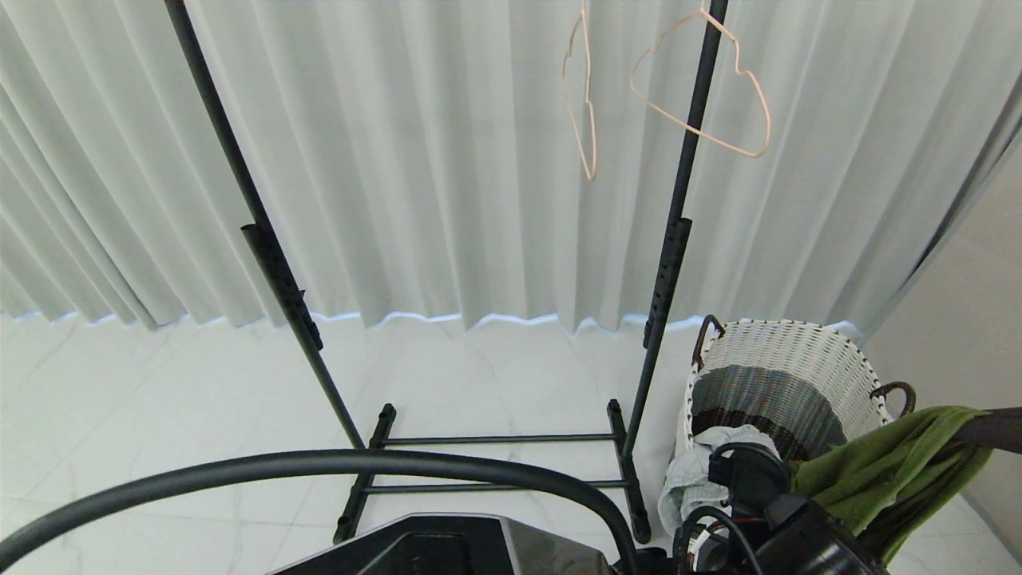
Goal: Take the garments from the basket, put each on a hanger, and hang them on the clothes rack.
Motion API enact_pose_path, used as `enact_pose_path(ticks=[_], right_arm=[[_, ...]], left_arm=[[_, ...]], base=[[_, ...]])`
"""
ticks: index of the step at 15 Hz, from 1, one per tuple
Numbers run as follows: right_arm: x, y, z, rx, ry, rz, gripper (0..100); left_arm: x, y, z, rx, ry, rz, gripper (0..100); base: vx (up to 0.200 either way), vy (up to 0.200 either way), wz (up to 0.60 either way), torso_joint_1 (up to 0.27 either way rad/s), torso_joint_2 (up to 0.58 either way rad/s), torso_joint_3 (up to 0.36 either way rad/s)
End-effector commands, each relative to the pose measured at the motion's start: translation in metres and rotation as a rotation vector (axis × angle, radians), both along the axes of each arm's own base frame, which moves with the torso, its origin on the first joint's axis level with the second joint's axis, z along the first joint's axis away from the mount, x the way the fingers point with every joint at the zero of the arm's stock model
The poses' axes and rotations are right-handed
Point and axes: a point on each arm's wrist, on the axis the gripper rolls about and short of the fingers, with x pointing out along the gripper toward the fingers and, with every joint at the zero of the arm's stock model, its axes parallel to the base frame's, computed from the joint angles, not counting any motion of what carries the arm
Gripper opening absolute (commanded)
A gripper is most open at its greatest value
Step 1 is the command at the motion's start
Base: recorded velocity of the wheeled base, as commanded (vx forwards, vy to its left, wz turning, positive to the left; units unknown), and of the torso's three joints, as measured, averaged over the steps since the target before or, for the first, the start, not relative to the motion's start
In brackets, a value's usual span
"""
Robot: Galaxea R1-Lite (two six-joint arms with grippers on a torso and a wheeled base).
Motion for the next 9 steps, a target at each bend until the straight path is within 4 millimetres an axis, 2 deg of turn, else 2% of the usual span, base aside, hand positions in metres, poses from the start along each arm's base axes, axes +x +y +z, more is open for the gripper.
enact_pose_path(ticks=[1, 3, 4, 9], right_arm=[[-0.004, -0.001, 0.0, 0.001, -0.007, 0.001, 0], [-0.005, -0.001, -0.001, 0.001, -0.007, 0.001, 0], [-0.006, -0.002, -0.001, 0.001, -0.009, 0.0, 0], [-0.011, -0.003, -0.003, 0.001, -0.013, -0.004, 0]], left_arm=[[0.001, -0.001, 0.002, -0.004, -0.006, 0.005, 100], [0.0, 0.001, 0.001, 0.002, -0.005, 0.007, 100], [0.0, 0.002, 0.001, 0.003, -0.004, 0.008, 0], [-0.011, 0.011, 0.006, 0.023, -0.001, -0.003, 0]], base=[[0.0, 0.0, 0.0, 0.0, 0.0, 0.0], [0.0, 0.0, 0.0, 0.0, 0.0, 0.0], [0.0, 0.0, 0.0, 0.0, 0.0, 0.0], [0.0, 0.0, 0.0, 0.0, 0.0, 0.0]])
